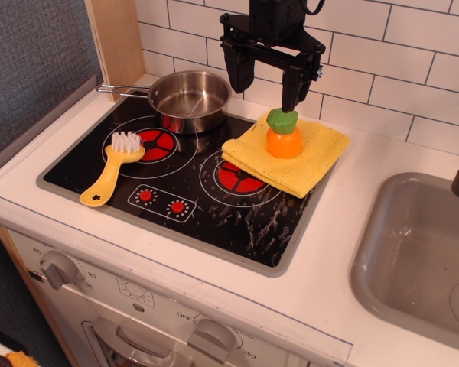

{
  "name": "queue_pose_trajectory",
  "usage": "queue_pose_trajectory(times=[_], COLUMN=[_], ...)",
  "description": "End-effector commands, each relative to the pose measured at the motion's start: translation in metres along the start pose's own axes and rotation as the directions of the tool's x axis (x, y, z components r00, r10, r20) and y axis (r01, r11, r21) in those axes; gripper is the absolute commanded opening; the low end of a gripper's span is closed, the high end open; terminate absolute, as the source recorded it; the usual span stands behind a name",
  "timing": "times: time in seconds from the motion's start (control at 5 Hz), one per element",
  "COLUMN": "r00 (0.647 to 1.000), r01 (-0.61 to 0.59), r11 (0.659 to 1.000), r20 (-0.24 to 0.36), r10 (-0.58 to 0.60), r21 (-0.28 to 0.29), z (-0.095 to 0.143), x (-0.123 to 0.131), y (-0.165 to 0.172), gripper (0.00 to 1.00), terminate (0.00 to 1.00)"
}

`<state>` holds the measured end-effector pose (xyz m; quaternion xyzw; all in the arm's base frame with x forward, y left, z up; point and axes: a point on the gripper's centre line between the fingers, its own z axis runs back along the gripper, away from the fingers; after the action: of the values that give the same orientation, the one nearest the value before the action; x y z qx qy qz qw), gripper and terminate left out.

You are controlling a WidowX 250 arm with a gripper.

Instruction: Move brush to right side of stove top

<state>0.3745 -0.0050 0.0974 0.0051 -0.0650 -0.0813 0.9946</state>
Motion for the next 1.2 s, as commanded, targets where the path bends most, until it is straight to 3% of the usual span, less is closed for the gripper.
queue_pose_trajectory(times=[0.0, 0.4, 0.6, 1.0], r00=[1.0, 0.993, 0.981, 0.951], r01=[0.0, -0.118, -0.188, -0.294], r11=[1.0, 0.993, 0.972, 0.932], r20=[0.0, -0.003, -0.011, -0.031], r10=[0.0, 0.118, 0.191, 0.307], r21=[0.0, 0.008, 0.14, 0.214], z=[0.0, 0.004, 0.014, -0.016], x=[0.0, -0.037, -0.072, -0.102], y=[0.0, 0.043, 0.072, 0.111], gripper=[1.0, 1.0, 1.0, 1.0], terminate=[0.0, 0.0, 0.0, 0.0])
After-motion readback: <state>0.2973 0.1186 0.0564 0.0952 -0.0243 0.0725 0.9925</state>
